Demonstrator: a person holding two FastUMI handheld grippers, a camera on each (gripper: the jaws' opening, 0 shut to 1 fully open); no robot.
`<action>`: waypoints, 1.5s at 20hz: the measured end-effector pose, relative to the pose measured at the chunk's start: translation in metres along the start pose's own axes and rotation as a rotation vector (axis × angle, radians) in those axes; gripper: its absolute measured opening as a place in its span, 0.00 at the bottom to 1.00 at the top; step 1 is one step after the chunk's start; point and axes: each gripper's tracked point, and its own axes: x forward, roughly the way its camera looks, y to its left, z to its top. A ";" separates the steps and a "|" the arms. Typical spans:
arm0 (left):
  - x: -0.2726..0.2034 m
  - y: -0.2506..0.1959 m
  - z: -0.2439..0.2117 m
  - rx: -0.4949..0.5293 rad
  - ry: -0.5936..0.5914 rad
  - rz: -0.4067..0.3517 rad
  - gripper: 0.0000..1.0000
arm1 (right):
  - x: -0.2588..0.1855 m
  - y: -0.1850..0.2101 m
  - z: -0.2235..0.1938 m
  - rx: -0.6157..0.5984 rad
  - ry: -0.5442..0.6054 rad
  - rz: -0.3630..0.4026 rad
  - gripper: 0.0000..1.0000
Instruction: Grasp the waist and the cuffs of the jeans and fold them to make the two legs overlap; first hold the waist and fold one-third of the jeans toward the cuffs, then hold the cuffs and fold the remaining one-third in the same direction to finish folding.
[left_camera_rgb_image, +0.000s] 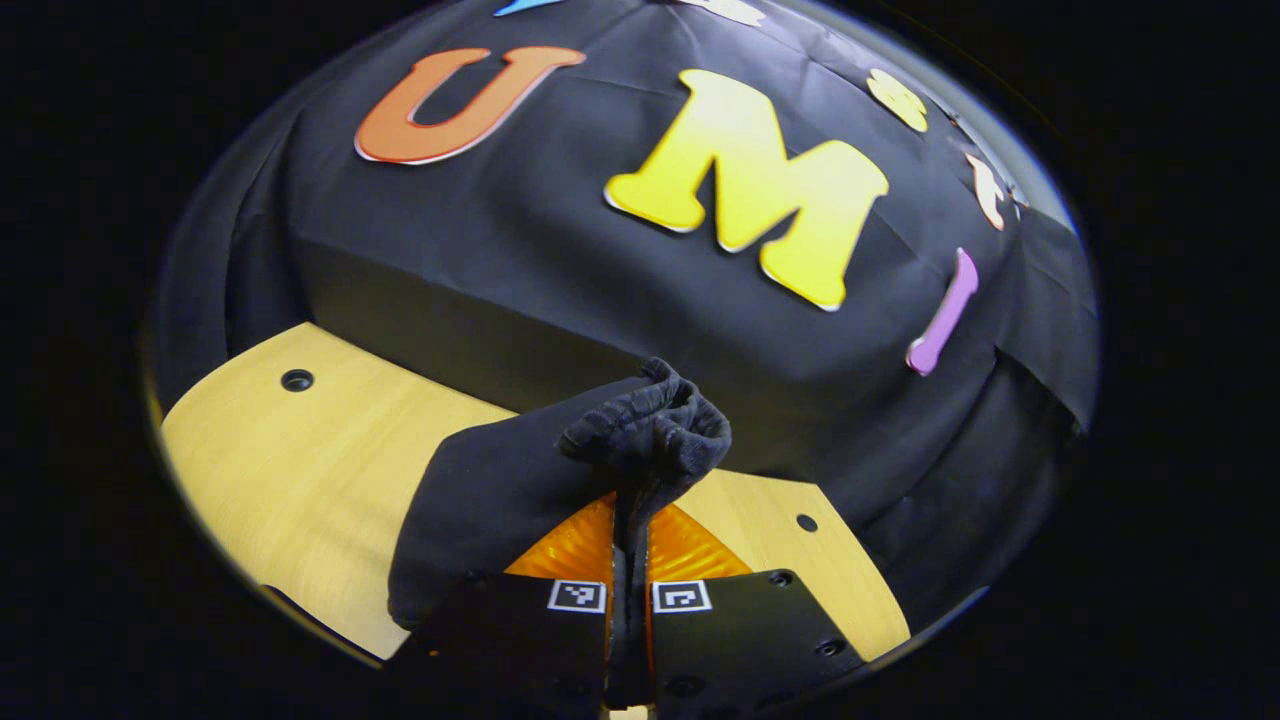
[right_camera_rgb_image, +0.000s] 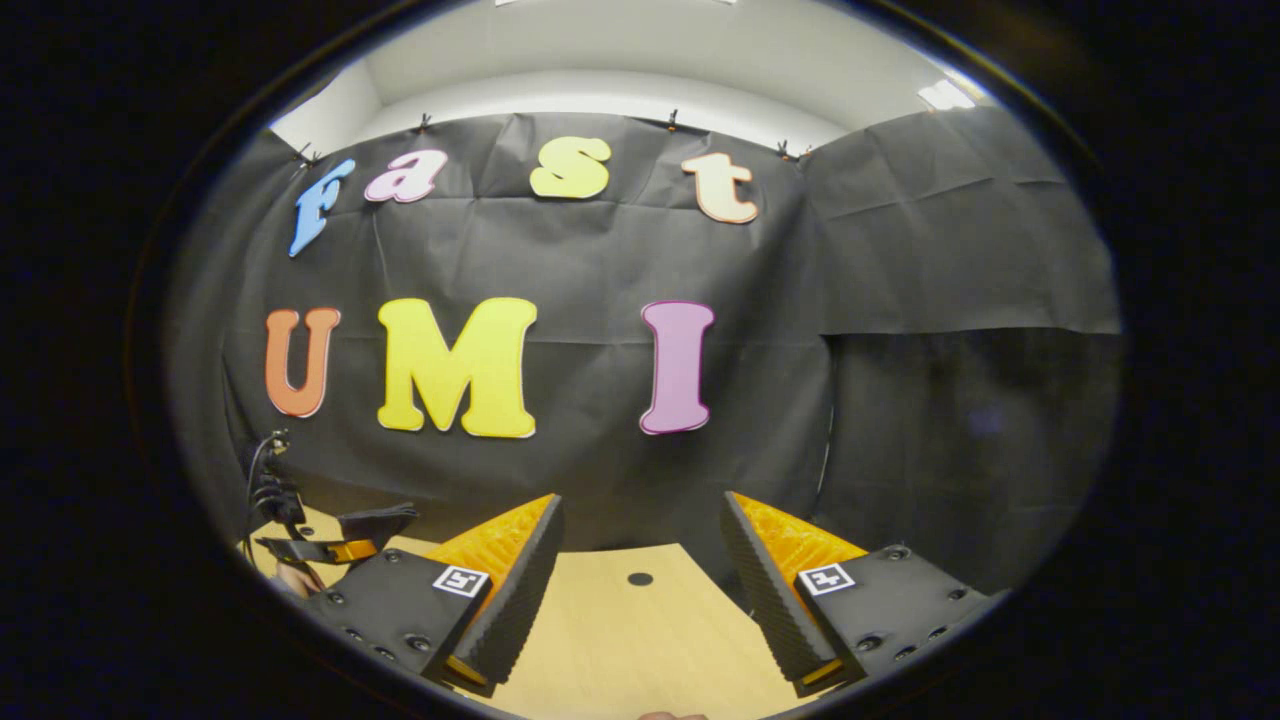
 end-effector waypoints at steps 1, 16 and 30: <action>0.003 -0.008 -0.012 0.033 0.015 -0.002 0.03 | -0.003 -0.006 0.000 -0.001 0.001 -0.010 0.96; 0.023 -0.017 -0.167 0.360 0.278 -0.011 0.39 | -0.013 -0.033 0.007 0.019 0.036 -0.062 0.94; -0.046 -0.073 -0.103 0.412 0.063 -0.122 1.00 | -0.017 0.000 -0.002 0.056 0.039 0.019 0.94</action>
